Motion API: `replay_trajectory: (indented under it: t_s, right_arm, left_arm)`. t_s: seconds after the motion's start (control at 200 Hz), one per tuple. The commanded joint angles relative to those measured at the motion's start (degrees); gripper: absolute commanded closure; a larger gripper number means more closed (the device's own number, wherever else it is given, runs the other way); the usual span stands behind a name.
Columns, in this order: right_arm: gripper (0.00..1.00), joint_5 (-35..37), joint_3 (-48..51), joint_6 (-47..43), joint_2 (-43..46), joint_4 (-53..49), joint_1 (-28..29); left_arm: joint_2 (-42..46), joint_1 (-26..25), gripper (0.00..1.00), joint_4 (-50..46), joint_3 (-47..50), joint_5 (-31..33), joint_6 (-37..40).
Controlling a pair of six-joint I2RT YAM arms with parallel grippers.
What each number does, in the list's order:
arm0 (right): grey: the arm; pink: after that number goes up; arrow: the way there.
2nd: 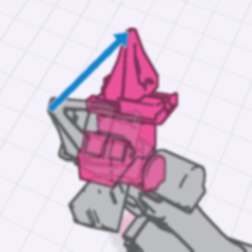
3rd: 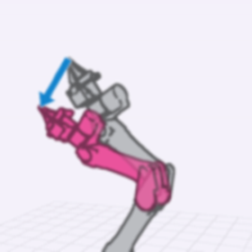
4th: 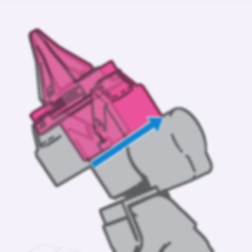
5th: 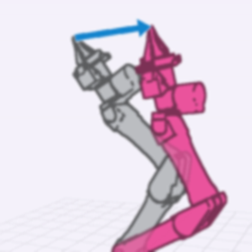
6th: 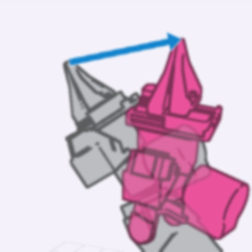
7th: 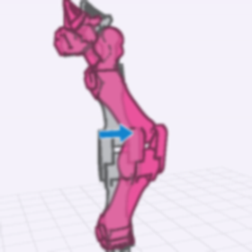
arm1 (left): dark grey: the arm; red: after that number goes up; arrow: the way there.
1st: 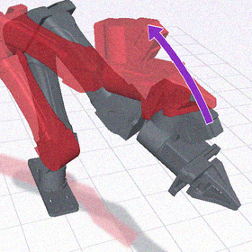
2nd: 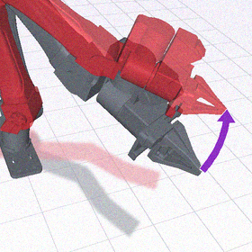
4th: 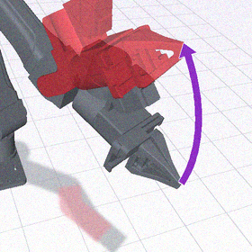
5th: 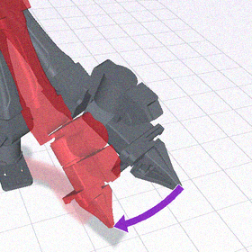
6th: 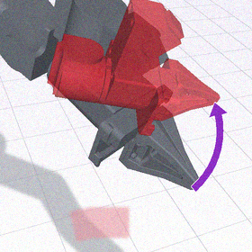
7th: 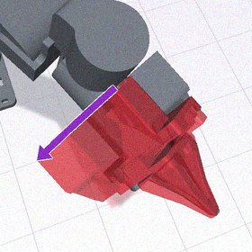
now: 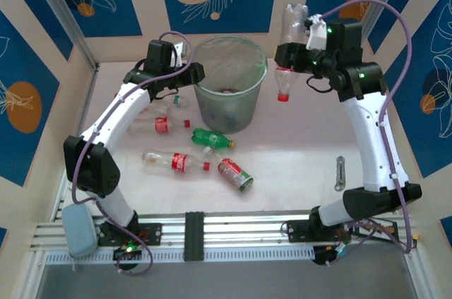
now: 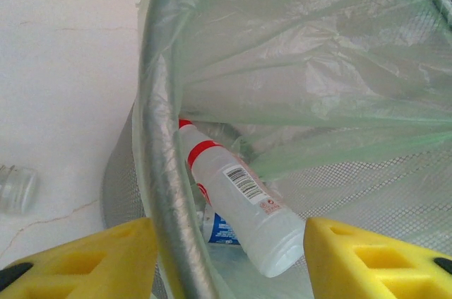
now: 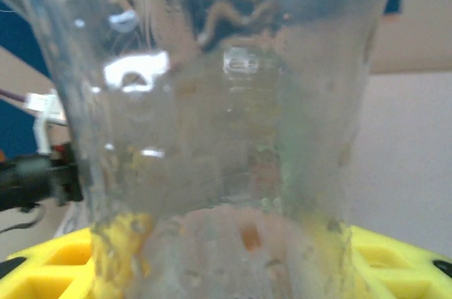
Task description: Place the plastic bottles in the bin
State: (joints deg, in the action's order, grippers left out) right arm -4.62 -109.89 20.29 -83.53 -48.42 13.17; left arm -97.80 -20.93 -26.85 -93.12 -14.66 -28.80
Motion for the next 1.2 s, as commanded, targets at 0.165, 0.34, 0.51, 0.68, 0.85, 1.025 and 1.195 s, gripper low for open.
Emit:
replay_trajectory:
  t_s: [0.165,0.34,0.51,0.68,0.85,1.025,1.195]
  right_arm:
    - [0.44,0.57,-13.57,0.94,-14.43,3.74,8.48]
    - [0.44,0.49,-21.0,-0.09,-23.84,3.15,11.76]
    - [0.44,0.68,-22.15,-1.21,-29.48,0.32,13.77]
    - [0.44,-0.27,-17.35,-1.05,-31.51,0.51,14.23]
    - [0.44,-1.09,-13.62,-1.37,-32.74,0.5,14.69]
    - [0.43,-1.97,-8.45,-1.08,-33.49,1.55,14.78]
    - [0.4,-2.4,-4.55,-0.18,-34.15,2.79,14.78]
  left_arm:
    - [-1.34,-3.06,0.45,-0.66,0.97,-4.41,-0.32]
    - [-1.53,-3.43,0.45,-0.66,0.84,-4.35,-0.62]
    - [-1.58,-3.42,0.45,-1.37,-0.04,-3.47,-0.43]
    - [-1.7,-3.43,0.46,-0.92,-0.06,-3.37,-0.55]
    - [-1.96,-3.42,0.46,-0.76,-0.19,-3.25,-0.65]
    - [-1.96,-3.44,0.46,-0.57,-0.13,-3.17,-0.59]
    - [-2.21,-3.42,0.46,-0.51,-0.13,-3.27,-0.73]
